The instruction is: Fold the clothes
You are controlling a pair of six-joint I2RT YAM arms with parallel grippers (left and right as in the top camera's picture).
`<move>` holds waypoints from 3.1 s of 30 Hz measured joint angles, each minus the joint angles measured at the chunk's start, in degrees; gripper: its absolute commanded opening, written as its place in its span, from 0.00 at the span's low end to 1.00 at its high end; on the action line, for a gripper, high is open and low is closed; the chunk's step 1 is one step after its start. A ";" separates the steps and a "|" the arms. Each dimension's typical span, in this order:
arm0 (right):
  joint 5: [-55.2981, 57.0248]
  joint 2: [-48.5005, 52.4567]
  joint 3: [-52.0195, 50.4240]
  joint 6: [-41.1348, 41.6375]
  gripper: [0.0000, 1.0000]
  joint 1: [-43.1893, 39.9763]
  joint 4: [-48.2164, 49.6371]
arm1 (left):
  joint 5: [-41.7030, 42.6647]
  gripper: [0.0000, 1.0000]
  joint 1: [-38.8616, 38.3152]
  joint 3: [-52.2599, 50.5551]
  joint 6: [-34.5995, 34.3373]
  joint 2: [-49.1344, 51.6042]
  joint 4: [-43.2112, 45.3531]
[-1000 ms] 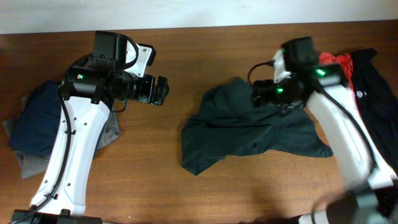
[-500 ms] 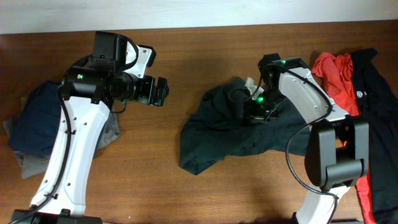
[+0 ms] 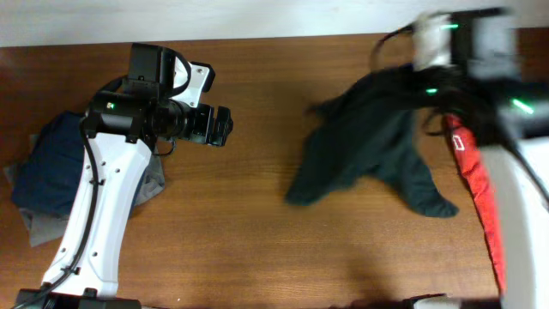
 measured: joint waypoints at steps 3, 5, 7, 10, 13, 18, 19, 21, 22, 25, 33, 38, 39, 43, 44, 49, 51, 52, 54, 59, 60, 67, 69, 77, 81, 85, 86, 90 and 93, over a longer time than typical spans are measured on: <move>1.75 -3.56 3.74 0.33 0.04 -1.03 1.46 | -0.17 0.99 0.00 0.00 0.00 0.00 0.02; -0.50 -4.55 4.55 -0.42 0.04 -1.05 1.66 | -0.66 0.99 0.00 0.00 0.00 0.00 0.07; -3.98 -4.37 4.74 -0.94 0.04 -1.01 0.98 | -1.33 0.99 0.00 0.00 0.02 0.00 0.24; -10.34 -1.62 4.72 -2.71 0.04 -0.24 -1.33 | -2.12 0.99 0.00 0.00 0.07 0.00 0.28; -14.45 1.57 4.31 -4.35 0.04 1.57 -1.97 | -2.34 0.99 0.00 0.00 0.20 0.00 0.31; -15.91 3.30 3.56 -5.62 0.04 2.62 -1.90 | -0.79 0.99 0.00 0.00 0.42 0.00 0.42; -15.58 3.17 3.56 -5.64 0.04 2.62 -1.79 | -0.09 0.99 0.00 0.00 0.63 0.00 0.44; -15.17 2.95 3.56 -5.84 0.04 2.62 -1.92 | 1.33 0.99 0.00 0.00 1.03 0.00 0.44; -14.97 2.86 3.56 -5.88 0.04 2.62 -2.10 | 2.12 0.99 -0.02 0.00 1.31 0.00 0.44; -14.88 2.86 3.56 -6.14 0.04 2.62 -3.26 | 4.09 0.99 -0.44 0.00 2.99 0.02 0.46; -18.01 2.86 3.56 -10.43 0.04 2.62 -4.61 | 6.49 0.99 -5.64 0.00 7.17 2.84 6.54; -20.39 2.86 3.56 -12.55 0.04 2.62 -4.61 | 8.02 0.97 -9.75 0.00 11.87 6.47 8.11; -20.61 2.86 3.56 -12.74 0.04 2.62 -4.61 | 8.20 0.98 -10.56 0.00 12.79 6.80 8.11; -21.18 2.84 3.56 -13.14 0.04 2.62 -4.61 | 8.68 0.98 -13.73 0.00 15.17 7.58 8.76; -21.20 2.84 3.56 -13.18 0.04 2.62 -4.61 | 8.83 0.98 -14.56 0.00 15.52 7.58 9.22; -21.22 2.78 3.56 -13.33 0.04 2.62 -4.61 | 8.87 0.98 -17.68 0.00 16.48 7.58 11.43; -21.31 2.64 3.56 -13.38 0.04 2.62 -4.61 | 8.87 0.96 -18.69 0.00 16.52 7.58 12.11; -21.42 2.54 3.56 -13.35 0.04 2.62 -4.59 | 8.87 0.95 -19.30 0.00 16.68 7.61 12.50; -21.49 2.32 3.56 -13.42 0.04 2.62 -4.59 | 8.87 0.84 -20.09 0.00 16.72 7.80 13.00; -21.62 1.18 3.56 -13.57 0.04 2.62 -4.59 | 8.83 0.67 -21.33 0.00 17.33 9.51 13.75; -21.62 0.92 3.56 -13.57 0.04 2.62 -4.59 | 8.83 0.58 -21.33 0.00 17.20 9.84 13.77; -21.62 -0.37 3.56 -13.79 0.04 2.62 -4.61 | 9.01 0.40 -21.33 0.00 17.62 10.36 14.27; -21.62 -0.39 3.56 -13.77 0.04 2.62 -4.61 | 9.60 0.61 -21.33 0.00 17.88 10.36 14.58; -21.62 -0.42 3.56 -13.79 0.04 2.62 -4.61 | 13.57 0.64 -21.33 0.00 17.55 10.36 15.10; -21.62 -0.42 3.56 -13.79 0.04 2.62 -4.59 | 14.62 0.51 -21.49 0.00 17.44 10.36 15.08; -22.34 -0.42 3.56 -13.77 0.04 2.62 -4.55 | 15.06 0.23 -22.58 0.00 17.46 10.38 15.87; -22.67 -0.42 3.56 -13.77 0.04 2.62 -4.50 | 15.13 0.15 -22.82 0.00 17.42 10.43 16.20; -23.74 -0.42 3.56 -13.77 0.04 2.62 -4.04 | 15.43 0.01 -23.58 0.00 17.64 11.32 16.83; -23.96 -0.42 3.56 -13.77 0.04 2.62 -3.98 | 13.99 0.01 -23.63 0.00 17.46 12.20 16.83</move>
